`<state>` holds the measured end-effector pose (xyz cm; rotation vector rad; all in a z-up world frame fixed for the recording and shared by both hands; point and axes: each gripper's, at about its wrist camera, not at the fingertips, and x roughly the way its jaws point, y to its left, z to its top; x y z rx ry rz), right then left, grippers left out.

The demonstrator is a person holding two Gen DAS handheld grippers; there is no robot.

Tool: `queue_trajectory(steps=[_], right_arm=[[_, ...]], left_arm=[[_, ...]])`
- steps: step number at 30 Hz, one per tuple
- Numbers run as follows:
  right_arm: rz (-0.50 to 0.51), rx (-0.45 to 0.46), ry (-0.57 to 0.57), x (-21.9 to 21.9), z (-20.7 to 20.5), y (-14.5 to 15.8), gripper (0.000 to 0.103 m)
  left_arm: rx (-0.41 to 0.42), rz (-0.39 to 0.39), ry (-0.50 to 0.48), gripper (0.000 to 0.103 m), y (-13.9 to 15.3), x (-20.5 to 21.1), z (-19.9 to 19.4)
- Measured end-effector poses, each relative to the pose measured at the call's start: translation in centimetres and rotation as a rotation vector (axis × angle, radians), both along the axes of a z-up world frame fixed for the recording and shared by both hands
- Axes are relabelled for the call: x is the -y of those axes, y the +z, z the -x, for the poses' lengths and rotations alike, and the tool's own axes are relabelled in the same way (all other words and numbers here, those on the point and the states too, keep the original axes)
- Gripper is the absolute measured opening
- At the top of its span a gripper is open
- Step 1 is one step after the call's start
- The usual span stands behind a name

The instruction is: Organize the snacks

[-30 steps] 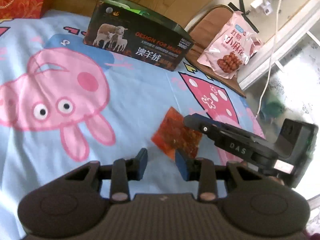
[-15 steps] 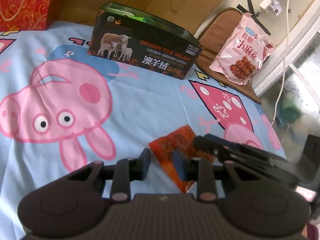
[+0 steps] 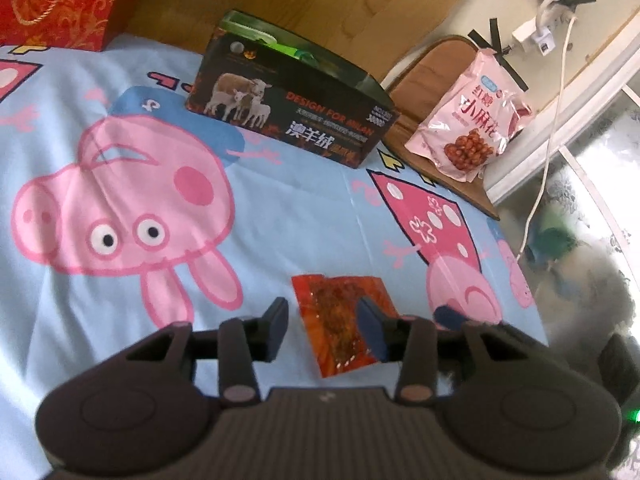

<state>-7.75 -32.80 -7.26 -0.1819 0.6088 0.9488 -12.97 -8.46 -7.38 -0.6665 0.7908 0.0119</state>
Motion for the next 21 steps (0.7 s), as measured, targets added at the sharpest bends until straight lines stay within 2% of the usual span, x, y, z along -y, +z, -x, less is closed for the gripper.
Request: queue_trajectory(steps=[4, 6, 8, 10, 11, 13, 14, 15, 16, 17, 18, 21], right_arm=[[0.077, 0.049, 0.069, -1.9, 1.2, -1.2, 0.057], [0.091, 0.083, 0.080, -2.5, 1.7, -1.7, 0.058], [0.083, 0.091, 0.059, -2.9, 1.7, -1.7, 0.056], [0.057, 0.094, 0.032, -3.0, 1.4, -1.6, 0.050], [0.045, 0.100, 0.018, -3.0, 1.4, -1.4, 0.045], [0.043, 0.113, 0.005, -3.2, 1.4, -1.2, 0.040], [0.045, 0.124, 0.001, -3.3, 1.6, -1.1, 0.037], [0.045, 0.135, 0.003, -3.4, 1.8, -1.0, 0.028], [0.035, 0.129, 0.018, -3.5, 1.9, -0.8, 0.024], [0.036, 0.110, 0.042, -3.8, 2.0, -0.8, 0.010], [0.041, 0.087, 0.073, -4.0, 2.1, -0.9, 0.007], [0.061, 0.091, 0.052, -3.9, 1.9, -0.9, 0.010]], left_arm=[[-0.024, 0.044, -0.052, 0.041, -0.9, 1.1, -1.1], [-0.012, -0.005, -0.067, 0.045, -0.7, 2.2, -1.1], [-0.003, -0.021, -0.072, 0.042, -0.7, 2.5, -1.1], [-0.005, -0.020, -0.063, 0.035, -0.8, 2.1, -1.2], [-0.004, -0.010, -0.061, 0.034, -0.8, 1.8, -1.2], [0.012, 0.002, -0.065, 0.034, -0.6, 1.6, -1.2], [0.027, 0.007, -0.077, 0.026, -0.5, 1.7, -1.2], [0.047, 0.031, -0.105, 0.022, -0.3, 1.9, -1.2], [0.053, 0.044, -0.121, 0.020, -0.3, 1.9, -1.3], [0.045, 0.044, -0.128, 0.020, -0.2, 2.1, -1.5], [0.033, 0.030, -0.126, 0.020, -0.2, 2.2, -1.6], [0.022, -0.002, -0.091, 0.023, 0.2, 1.5, -0.9]])
